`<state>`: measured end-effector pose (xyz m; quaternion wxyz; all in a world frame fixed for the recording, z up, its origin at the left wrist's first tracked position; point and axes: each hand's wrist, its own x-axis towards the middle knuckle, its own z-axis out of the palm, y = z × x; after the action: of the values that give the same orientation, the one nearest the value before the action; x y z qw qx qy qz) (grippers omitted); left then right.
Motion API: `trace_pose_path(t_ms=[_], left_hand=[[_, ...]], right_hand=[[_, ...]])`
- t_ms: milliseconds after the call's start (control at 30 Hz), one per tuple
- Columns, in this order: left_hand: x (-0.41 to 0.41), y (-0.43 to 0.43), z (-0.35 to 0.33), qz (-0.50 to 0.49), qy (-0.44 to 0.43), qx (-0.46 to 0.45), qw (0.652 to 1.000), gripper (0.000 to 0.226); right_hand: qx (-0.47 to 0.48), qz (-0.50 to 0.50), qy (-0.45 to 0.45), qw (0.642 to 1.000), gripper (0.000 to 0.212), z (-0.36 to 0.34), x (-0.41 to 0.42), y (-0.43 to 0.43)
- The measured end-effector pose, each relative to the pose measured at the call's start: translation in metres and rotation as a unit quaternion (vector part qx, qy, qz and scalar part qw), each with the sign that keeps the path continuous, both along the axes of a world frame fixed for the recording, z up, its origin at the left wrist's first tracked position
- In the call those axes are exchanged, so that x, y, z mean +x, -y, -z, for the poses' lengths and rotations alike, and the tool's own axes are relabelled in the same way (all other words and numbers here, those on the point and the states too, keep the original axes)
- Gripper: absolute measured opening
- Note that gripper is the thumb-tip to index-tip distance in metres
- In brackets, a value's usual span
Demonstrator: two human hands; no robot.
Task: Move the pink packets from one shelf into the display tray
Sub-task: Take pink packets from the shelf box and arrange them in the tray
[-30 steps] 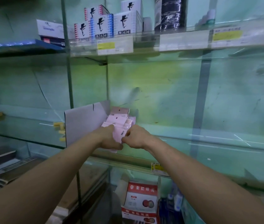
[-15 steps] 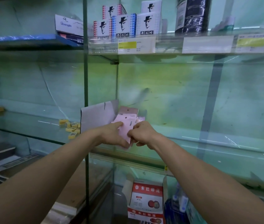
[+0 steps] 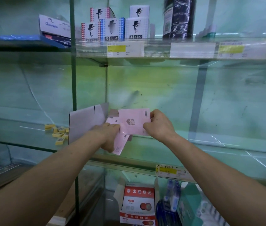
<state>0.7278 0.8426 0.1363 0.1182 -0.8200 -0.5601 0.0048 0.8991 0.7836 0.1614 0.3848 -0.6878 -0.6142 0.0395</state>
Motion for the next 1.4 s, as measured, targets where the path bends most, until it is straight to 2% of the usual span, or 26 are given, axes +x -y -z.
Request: trace_pose_path(t_ms=[233, 433, 567, 667, 800, 967, 1100, 1233, 1400], left_hand=[[0.001, -0.002, -0.007, -0.004, -0.072, 0.030, 0.997, 0.087], [0.000, 0.008, -0.014, -0.014, 0.025, 0.086, 0.996, 0.081], [0.002, 0.011, -0.021, -0.013, 0.047, 0.106, 0.993, 0.038], [0.011, 0.019, -0.022, 0.001, 0.077, 0.111, 0.991, 0.039], [0.030, 0.032, -0.025, 0.018, 0.135, 0.160, 0.978, 0.041], [0.065, 0.064, -0.032, 0.025, 0.104, 0.196, 0.975, 0.017], [0.102, 0.096, -0.032, 0.057, 0.126, 0.206, 0.969, 0.014], [0.148, 0.144, -0.032, 0.103, 0.166, 0.188, 0.963, 0.020], [0.203, 0.209, -0.021, 0.140, 0.199, 0.168, 0.955, 0.023]], right_hand=[[-0.021, -0.041, 0.004, 0.999, 0.032, 0.008, 0.004, 0.008], [0.040, -0.024, -0.033, 0.998, 0.012, 0.008, 0.010, 0.017], [0.079, -0.035, -0.031, 0.996, 0.009, 0.005, 0.013, 0.030], [0.094, -0.052, -0.039, 0.994, 0.010, 0.005, 0.019, 0.040], [0.111, -0.050, -0.038, 0.992, 0.009, 0.003, 0.036, 0.059], [0.114, -0.005, -0.005, 0.993, 0.025, 0.003, 0.070, 0.099], [0.112, 0.054, 0.016, 0.992, 0.028, 0.004, 0.101, 0.141], [0.115, 0.111, 0.046, 0.986, 0.016, 0.004, 0.133, 0.193], [0.103, 0.166, 0.048, 0.980, 0.016, 0.012, 0.166, 0.262]])
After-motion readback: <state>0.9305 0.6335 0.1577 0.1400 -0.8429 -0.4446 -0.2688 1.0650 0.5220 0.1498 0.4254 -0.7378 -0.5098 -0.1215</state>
